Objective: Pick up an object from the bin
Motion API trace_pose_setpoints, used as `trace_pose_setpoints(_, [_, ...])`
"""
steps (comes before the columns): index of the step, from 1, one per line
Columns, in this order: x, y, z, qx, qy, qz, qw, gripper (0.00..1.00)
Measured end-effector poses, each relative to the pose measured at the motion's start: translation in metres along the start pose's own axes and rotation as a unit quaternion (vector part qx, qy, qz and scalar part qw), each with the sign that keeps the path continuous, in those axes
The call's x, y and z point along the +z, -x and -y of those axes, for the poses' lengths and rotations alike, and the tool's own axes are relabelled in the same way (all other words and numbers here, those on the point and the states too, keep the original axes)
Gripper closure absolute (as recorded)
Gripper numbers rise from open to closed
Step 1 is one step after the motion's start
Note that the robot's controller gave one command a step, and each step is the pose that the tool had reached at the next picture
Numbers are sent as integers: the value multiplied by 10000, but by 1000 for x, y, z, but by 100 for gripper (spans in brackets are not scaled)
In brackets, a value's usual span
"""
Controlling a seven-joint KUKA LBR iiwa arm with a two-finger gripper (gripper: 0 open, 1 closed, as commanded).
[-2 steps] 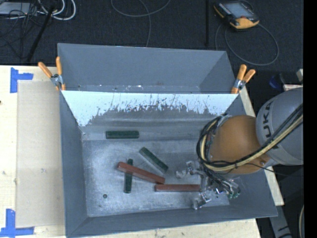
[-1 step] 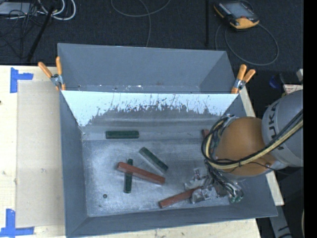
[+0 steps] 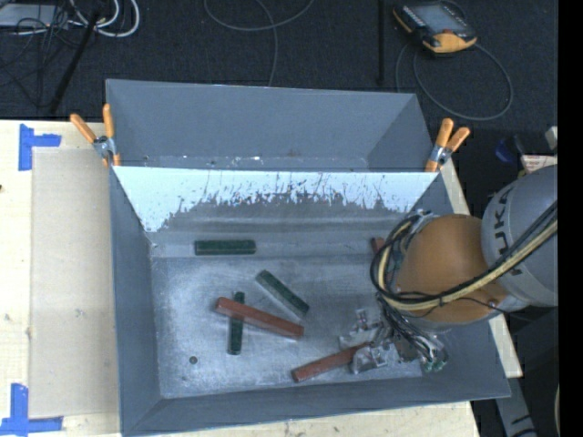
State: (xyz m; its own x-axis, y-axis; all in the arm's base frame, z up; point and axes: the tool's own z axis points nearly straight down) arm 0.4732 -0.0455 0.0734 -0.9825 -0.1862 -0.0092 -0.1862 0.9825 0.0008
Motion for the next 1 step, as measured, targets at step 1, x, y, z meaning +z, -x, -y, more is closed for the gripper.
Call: trace_pose_setpoints(1, [-1, 0, 0, -2, 1, -5, 10000, 100])
